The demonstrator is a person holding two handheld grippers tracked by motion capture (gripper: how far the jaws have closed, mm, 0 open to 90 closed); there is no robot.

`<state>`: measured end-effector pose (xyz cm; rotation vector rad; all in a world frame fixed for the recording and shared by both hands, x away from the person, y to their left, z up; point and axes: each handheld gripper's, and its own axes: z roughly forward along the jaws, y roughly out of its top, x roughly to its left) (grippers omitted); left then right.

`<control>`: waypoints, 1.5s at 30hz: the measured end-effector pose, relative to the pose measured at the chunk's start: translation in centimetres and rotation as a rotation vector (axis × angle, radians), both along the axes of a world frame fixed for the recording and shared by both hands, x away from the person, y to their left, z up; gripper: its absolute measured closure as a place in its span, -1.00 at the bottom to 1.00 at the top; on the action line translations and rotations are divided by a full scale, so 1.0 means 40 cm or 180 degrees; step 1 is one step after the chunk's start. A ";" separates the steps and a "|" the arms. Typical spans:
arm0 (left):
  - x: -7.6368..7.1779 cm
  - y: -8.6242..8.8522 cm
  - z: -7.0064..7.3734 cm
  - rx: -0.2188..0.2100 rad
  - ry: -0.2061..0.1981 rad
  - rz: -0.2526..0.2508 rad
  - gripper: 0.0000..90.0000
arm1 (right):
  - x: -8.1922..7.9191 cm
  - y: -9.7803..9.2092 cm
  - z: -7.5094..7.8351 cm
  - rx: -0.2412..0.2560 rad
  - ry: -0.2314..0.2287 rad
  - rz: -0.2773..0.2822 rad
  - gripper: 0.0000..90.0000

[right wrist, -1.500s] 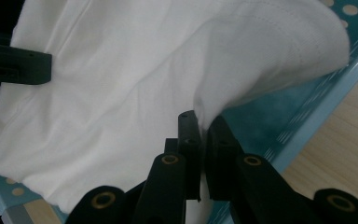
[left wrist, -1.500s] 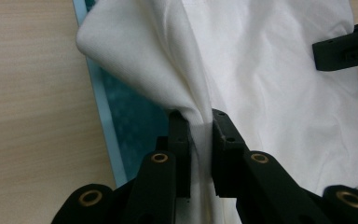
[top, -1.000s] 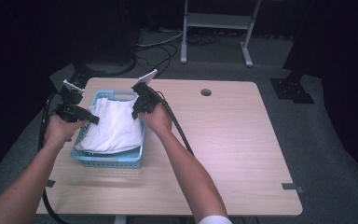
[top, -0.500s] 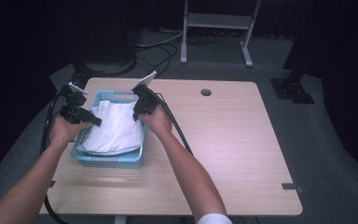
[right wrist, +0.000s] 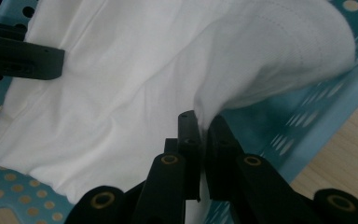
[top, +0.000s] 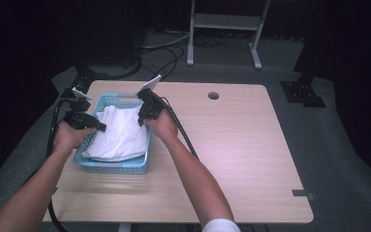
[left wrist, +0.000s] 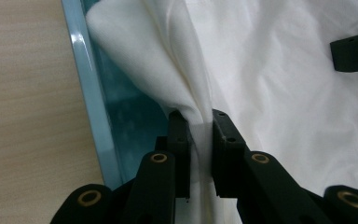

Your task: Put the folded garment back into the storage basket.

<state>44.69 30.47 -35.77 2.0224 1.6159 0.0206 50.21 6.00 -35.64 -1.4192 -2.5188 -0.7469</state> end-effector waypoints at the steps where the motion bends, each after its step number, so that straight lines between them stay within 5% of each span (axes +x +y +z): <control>1: -0.001 0.001 0.003 -0.0008 -0.0026 0.0026 0.71 | -0.001 0.001 0.001 0.0001 -0.0003 -0.0002 0.90; 10: -0.021 0.017 0.060 -0.0137 -0.0368 0.0127 0.30 | -0.012 -0.028 0.057 0.0133 -0.0219 -0.0084 0.59; 34: -0.088 -0.036 0.118 -0.0255 -0.0790 -0.0009 -0.15 | -0.089 -0.113 0.132 0.0522 -0.0541 0.0077 0.20; 45: -0.101 -0.065 0.127 -0.0275 -0.0948 -0.0055 -0.38 | -0.109 -0.165 0.152 0.0564 -0.0729 0.0151 0.00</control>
